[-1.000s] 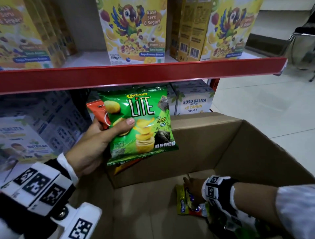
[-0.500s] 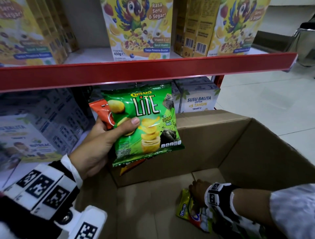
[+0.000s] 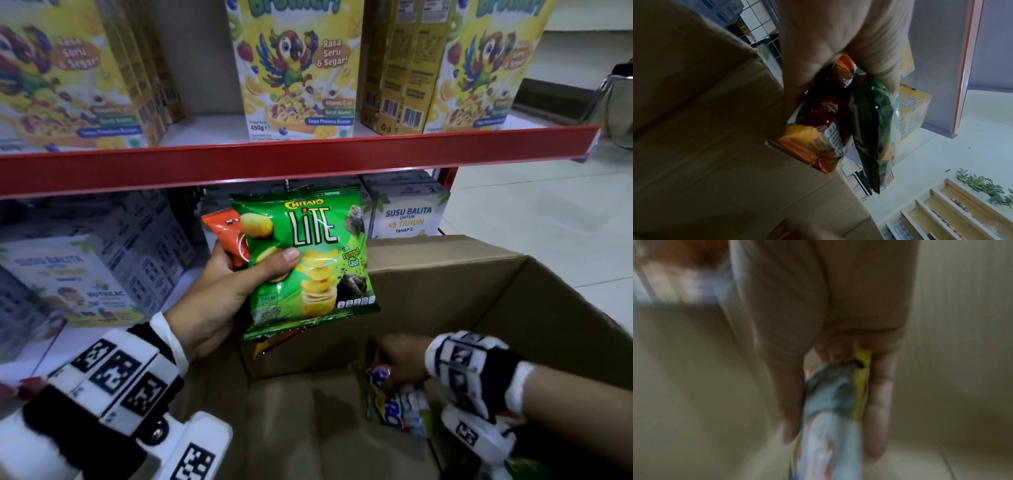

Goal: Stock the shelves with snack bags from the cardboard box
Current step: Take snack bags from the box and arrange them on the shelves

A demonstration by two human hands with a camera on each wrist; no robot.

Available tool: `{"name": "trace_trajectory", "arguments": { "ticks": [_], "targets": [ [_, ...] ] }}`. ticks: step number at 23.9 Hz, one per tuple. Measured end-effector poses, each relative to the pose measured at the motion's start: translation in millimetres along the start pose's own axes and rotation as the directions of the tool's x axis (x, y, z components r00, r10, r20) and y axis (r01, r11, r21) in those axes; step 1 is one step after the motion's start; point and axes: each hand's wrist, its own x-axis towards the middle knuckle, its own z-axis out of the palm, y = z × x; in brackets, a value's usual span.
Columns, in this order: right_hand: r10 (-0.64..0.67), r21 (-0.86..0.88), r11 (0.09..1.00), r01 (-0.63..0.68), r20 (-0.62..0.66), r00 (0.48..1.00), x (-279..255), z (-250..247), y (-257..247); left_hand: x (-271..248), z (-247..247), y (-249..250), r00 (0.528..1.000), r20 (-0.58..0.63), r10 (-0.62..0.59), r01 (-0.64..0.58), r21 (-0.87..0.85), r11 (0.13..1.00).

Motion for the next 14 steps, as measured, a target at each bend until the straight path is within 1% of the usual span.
{"name": "trace_trajectory", "arguments": {
  "ticks": [1, 3, 6, 8, 10, 12, 13, 14],
  "targets": [
    [-0.011, 0.031, 0.999, 0.012, -0.042, 0.999, -14.2, -18.7, -0.4, -0.6, 1.9, 1.1, 1.000, -0.008, 0.014, -0.014, 0.003, 1.000],
    [-0.041, 0.150, 0.987, 0.062, -0.138, 0.990, -47.5, -53.0, 2.4, -2.1, 7.7, 5.1, 0.998, -0.021, 0.054, -0.054, 0.003, 0.999],
    [-0.086, 0.317, 0.934, 0.165, -0.248, 0.965, -103.2, -88.8, 5.7, -0.4, 14.7, 14.6, 0.995, -0.023, 0.100, -0.099, 0.031, 0.995],
    [-0.135, 0.320, 0.918, 0.236, -0.307, 0.942, -138.6, -107.4, 6.0, 2.9, 17.1, 24.1, 0.993, -0.015, 0.121, -0.120, 0.070, 0.990],
    [-0.220, 0.318, 0.885, 0.340, -0.360, 0.907, -170.0, -125.2, 1.8, 5.5, 18.9, 31.9, 0.990, -0.027, 0.135, -0.132, 0.088, 0.987],
    [-0.309, 0.357, 0.802, 0.478, -0.436, 0.845, -189.5, -138.7, -4.7, 5.5, 22.7, 33.2, 0.990, -0.047, 0.134, -0.129, 0.093, 0.987],
    [-0.336, 0.370, 0.764, 0.529, -0.471, 0.815, -193.9, -143.0, -8.5, 4.0, 26.3, 31.6, 0.992, -0.041, 0.123, -0.119, 0.090, 0.989],
    [-0.345, 0.382, 0.738, 0.556, -0.494, 0.798, -193.7, -144.7, -10.9, 1.5, 30.7, 28.9, 0.994, -0.025, 0.106, -0.103, 0.088, 0.991]
  ]
}}
